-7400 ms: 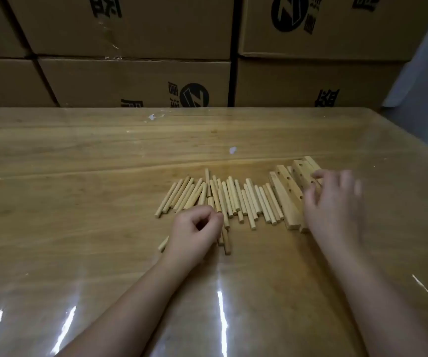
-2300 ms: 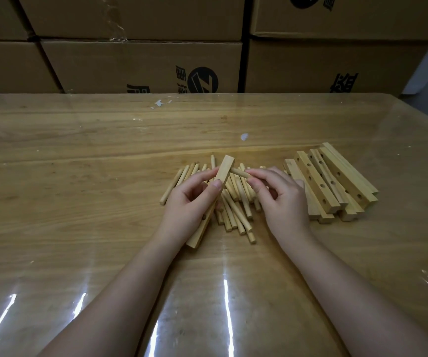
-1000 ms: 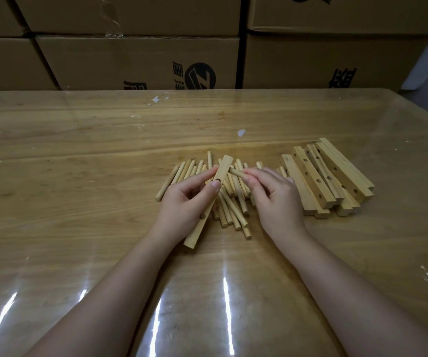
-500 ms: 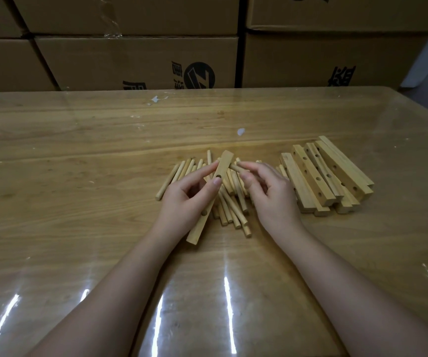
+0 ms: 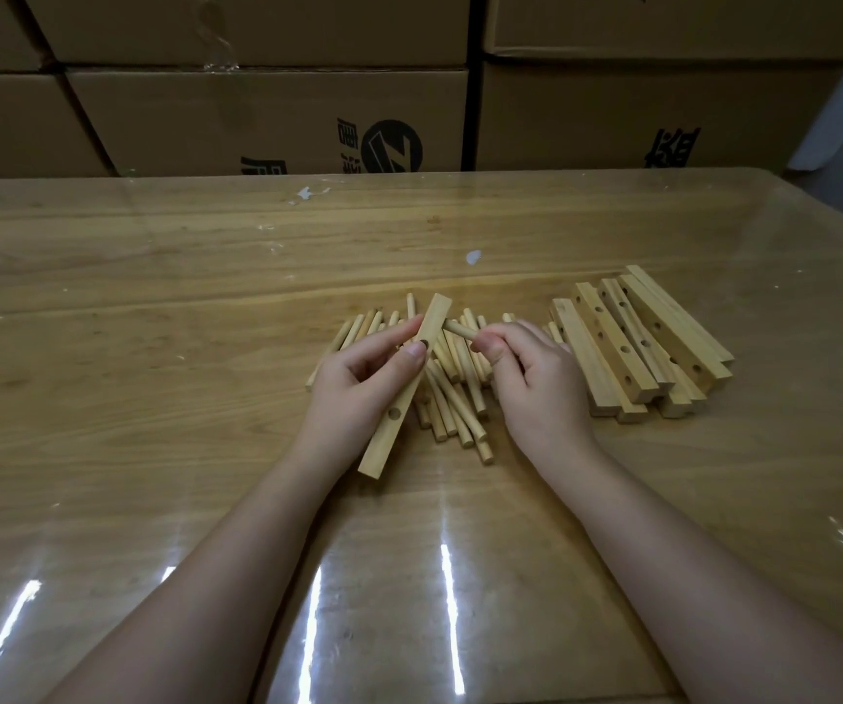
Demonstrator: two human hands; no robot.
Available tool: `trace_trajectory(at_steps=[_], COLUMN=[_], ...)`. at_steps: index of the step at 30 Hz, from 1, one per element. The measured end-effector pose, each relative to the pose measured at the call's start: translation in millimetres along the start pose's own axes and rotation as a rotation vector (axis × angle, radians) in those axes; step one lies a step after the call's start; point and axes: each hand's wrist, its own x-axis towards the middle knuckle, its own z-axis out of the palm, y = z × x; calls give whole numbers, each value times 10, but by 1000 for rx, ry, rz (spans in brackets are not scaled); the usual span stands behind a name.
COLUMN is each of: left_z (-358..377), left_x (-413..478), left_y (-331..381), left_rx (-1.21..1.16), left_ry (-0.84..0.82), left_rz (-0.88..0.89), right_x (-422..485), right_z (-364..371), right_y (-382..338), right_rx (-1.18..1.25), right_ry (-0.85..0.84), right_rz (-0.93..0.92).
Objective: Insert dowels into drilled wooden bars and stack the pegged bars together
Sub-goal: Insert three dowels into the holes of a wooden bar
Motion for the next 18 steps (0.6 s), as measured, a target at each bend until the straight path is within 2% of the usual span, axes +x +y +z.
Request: trace_trajectory(at_steps=[14, 18], left_z=[-8, 21], left_x=[-10, 0], left_y=[-10, -33], left_rx=[12, 78], left_ry=[-29, -61], left_rz=[52, 93], right_x=[-35, -1], right_z=[-32, -10], right_y=[25, 40], right_rx=[98, 163], right_ry=[-54, -13], right_rz=[90, 137])
